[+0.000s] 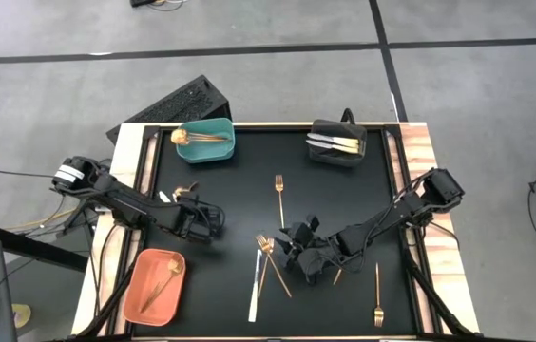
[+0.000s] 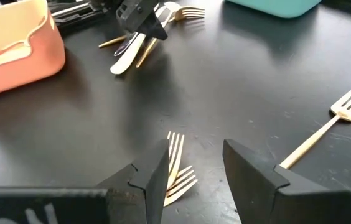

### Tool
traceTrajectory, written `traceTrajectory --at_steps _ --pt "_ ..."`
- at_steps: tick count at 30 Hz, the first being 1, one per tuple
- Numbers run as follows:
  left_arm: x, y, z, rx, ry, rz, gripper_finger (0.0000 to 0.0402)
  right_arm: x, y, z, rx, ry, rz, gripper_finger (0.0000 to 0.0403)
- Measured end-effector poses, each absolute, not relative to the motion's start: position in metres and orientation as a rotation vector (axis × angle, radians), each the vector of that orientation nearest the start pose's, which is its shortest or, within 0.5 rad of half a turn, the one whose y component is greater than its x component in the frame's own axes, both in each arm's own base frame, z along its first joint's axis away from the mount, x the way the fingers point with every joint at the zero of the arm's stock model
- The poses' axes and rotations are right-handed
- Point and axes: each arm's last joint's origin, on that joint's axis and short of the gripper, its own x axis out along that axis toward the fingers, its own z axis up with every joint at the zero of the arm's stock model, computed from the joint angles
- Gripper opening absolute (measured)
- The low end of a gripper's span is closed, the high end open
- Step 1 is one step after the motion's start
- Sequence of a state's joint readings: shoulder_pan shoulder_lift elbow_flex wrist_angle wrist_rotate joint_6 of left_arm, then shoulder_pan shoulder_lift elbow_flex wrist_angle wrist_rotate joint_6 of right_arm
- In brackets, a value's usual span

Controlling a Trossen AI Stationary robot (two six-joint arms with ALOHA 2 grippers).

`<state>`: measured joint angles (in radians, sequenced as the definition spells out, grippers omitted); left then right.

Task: Sort silverware by color (type)
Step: Put the gold fork into the orange bin

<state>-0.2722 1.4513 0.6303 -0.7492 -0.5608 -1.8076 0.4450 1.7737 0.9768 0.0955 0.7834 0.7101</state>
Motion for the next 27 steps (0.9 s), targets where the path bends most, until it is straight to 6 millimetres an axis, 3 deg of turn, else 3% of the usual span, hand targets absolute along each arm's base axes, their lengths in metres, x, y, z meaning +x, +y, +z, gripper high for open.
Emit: traceTrajectory --at_steps 9,14,21,27 --pt "0.196 -0.039 0.134 -0.842 0.740 1.283 0.0132 0.330 0.131 0.171 0.291 0.427 -0.517 0.0177" --pt "0.207 -0.048 0.145 -0.819 0.810 1.182 0.0132 0.330 0.129 0.171 0.296 0.428 -0.526 0.0177" --pt "0.210 -0.048 0.153 -0.746 0.790 1.175 0.0132 0.331 0.127 0.171 0.301 0.429 -0.530 0.0177" --pt "0.205 -0.047 0.148 -0.591 0.928 1.098 0.0132 0.331 0.127 0.171 0.307 0.437 -0.518 0.0177"
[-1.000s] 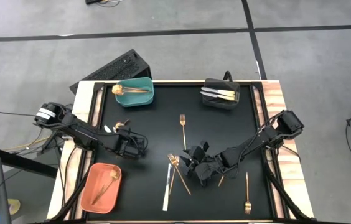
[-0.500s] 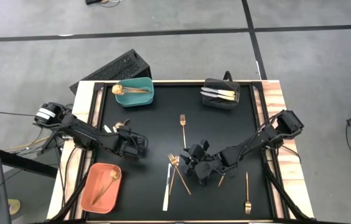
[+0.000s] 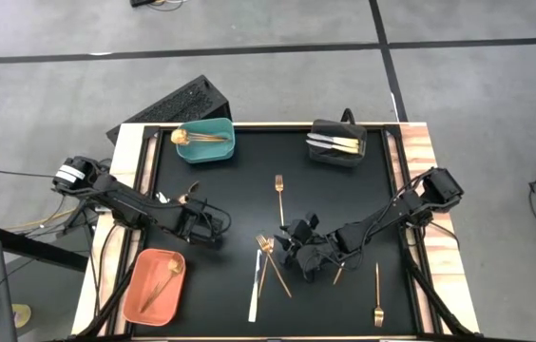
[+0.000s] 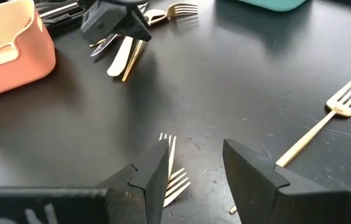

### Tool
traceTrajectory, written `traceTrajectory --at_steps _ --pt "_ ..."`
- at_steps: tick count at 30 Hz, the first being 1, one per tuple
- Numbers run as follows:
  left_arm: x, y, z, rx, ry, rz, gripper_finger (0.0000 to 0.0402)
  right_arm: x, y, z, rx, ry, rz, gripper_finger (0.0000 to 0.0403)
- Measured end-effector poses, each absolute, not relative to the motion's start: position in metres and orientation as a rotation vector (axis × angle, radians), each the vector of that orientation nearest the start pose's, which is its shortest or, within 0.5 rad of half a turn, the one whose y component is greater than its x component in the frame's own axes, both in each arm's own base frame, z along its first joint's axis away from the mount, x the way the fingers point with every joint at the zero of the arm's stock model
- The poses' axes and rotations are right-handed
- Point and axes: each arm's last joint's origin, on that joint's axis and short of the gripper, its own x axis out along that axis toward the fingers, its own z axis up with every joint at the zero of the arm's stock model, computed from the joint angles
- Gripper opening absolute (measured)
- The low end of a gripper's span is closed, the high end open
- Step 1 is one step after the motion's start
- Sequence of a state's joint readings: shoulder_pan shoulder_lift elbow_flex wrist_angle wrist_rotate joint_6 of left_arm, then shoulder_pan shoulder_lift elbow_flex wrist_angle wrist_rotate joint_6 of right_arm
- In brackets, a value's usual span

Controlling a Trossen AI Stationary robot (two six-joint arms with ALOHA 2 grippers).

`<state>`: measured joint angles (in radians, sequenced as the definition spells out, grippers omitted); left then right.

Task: Sort silverware by color (type)
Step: Put the gold fork into the orange bin

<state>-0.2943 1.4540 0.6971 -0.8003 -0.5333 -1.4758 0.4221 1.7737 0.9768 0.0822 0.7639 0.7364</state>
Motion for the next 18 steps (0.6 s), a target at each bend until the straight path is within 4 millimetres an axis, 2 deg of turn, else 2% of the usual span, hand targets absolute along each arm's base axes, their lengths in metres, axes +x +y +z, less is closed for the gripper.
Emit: traceTrajectory --at_steps 4,9,11,15,18 --pt "0.2066 -0.0475 0.1496 -0.401 1.093 0.926 0.0132 0.3320 0.1254 0.1706 0.309 0.439 -0.519 0.0177" --pt "0.2106 -0.0499 0.1544 -0.172 1.359 0.548 0.0132 0.3326 0.1239 0.1706 0.311 0.440 -0.521 0.0177" --pt "0.2104 -0.0500 0.1559 -0.085 1.414 0.442 0.0132 0.3330 0.1229 0.1706 0.312 0.439 -0.523 0.0177" --pt "0.2065 -0.0474 0.1564 0.138 1.481 0.325 0.0132 0.3334 0.1229 0.1710 0.316 0.435 -0.522 0.0177" --pt "0.2035 -0.0440 0.1575 0.325 1.506 0.300 0.0132 0.3331 0.1236 0.1710 0.315 0.436 -0.520 0.0177"
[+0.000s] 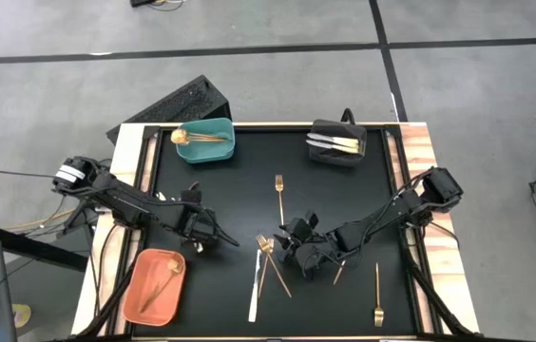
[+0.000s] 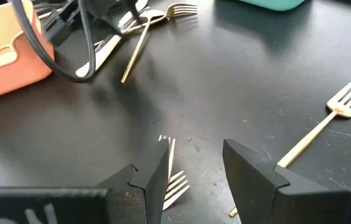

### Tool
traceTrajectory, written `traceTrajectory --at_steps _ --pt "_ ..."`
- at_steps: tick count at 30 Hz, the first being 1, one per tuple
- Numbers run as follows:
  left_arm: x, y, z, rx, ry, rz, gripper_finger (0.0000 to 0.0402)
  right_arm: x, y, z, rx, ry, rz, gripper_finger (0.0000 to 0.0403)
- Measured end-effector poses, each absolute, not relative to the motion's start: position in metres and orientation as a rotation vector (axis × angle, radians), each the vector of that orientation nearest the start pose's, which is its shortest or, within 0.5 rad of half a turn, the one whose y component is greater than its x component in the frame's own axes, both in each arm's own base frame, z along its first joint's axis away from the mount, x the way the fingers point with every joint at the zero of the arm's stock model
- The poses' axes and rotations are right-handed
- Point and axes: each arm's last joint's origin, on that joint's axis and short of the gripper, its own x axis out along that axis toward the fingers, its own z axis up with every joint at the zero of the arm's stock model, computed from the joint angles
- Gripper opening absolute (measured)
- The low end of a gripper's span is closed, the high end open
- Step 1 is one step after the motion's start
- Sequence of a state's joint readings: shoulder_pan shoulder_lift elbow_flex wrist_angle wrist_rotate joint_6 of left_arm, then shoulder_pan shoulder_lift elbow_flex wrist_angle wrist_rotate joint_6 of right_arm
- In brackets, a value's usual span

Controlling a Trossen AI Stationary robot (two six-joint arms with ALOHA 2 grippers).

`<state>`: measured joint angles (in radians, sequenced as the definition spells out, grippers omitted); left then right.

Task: Sort silverware by color (type)
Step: Put the gold fork into the orange bin

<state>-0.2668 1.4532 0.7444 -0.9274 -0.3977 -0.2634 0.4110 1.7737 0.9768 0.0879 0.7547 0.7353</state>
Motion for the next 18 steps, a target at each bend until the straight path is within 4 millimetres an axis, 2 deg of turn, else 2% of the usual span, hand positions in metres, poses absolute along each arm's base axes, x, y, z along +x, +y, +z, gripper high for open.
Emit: traceTrajectory --at_steps 5,9,18 --pt "0.206 -0.041 0.157 0.464 1.505 0.231 0.0132 0.333 0.124 0.171 0.313 0.437 -0.519 0.0177" --pt "0.209 -0.036 0.156 0.383 1.524 0.156 0.0132 0.333 0.124 0.171 0.317 0.443 -0.509 0.0177" --pt "0.209 -0.019 0.152 0.298 1.539 0.194 0.0132 0.333 0.124 0.170 0.317 0.456 -0.499 0.0177"
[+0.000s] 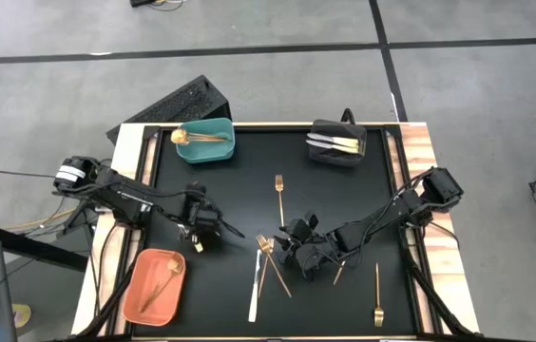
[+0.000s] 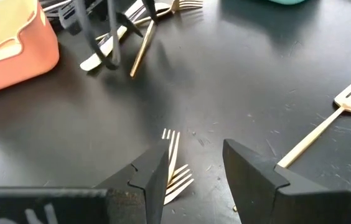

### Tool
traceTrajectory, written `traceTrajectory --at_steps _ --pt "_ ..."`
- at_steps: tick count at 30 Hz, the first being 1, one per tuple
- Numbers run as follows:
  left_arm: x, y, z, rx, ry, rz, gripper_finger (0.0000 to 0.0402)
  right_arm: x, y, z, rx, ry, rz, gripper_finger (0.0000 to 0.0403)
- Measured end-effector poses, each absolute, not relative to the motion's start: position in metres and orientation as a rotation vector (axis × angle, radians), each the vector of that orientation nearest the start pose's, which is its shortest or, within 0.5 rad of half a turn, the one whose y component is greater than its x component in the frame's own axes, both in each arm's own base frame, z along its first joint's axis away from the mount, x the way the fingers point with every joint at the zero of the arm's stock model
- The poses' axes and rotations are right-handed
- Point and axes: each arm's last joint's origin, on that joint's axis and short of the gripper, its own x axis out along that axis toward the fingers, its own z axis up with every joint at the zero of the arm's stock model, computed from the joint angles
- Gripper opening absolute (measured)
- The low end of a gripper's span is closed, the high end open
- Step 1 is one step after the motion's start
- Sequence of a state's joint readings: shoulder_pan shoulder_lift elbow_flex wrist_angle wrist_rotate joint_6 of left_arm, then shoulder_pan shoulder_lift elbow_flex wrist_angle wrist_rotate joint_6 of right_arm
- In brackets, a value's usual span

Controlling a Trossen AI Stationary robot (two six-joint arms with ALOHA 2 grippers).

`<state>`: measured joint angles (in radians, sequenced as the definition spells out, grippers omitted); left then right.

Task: Sort silverware by color (type)
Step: Put the gold fork into the orange bin

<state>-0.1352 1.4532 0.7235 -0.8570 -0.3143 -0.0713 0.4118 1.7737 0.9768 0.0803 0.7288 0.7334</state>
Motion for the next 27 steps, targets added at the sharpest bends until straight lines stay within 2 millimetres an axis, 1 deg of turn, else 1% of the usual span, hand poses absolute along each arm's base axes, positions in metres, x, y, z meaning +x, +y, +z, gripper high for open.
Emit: traceTrajectory --at_steps 5,13,18,21,24,27 --pt "0.210 -0.015 0.152 0.268 1.551 0.183 0.0132 0.332 0.124 0.169 0.310 0.465 -0.502 0.0177" --pt "0.212 -0.016 0.150 0.252 1.528 0.155 0.0132 0.331 0.126 0.169 0.303 0.472 -0.497 0.0177" --pt "0.219 -0.016 0.145 0.237 1.418 0.192 0.0132 0.331 0.126 0.169 0.304 0.472 -0.496 0.0177" --pt "0.225 -0.016 0.145 0.150 1.326 0.260 0.0132 0.331 0.127 0.169 0.311 0.473 -0.493 0.0177" --pt "0.231 -0.017 0.149 0.083 1.277 0.293 0.0132 0.331 0.130 0.168 0.348 0.503 -0.441 0.0177" --pt "0.237 -0.018 0.156 0.045 1.242 0.313 0.0132 0.332 0.132 0.166 0.403 0.584 -0.316 0.0177"
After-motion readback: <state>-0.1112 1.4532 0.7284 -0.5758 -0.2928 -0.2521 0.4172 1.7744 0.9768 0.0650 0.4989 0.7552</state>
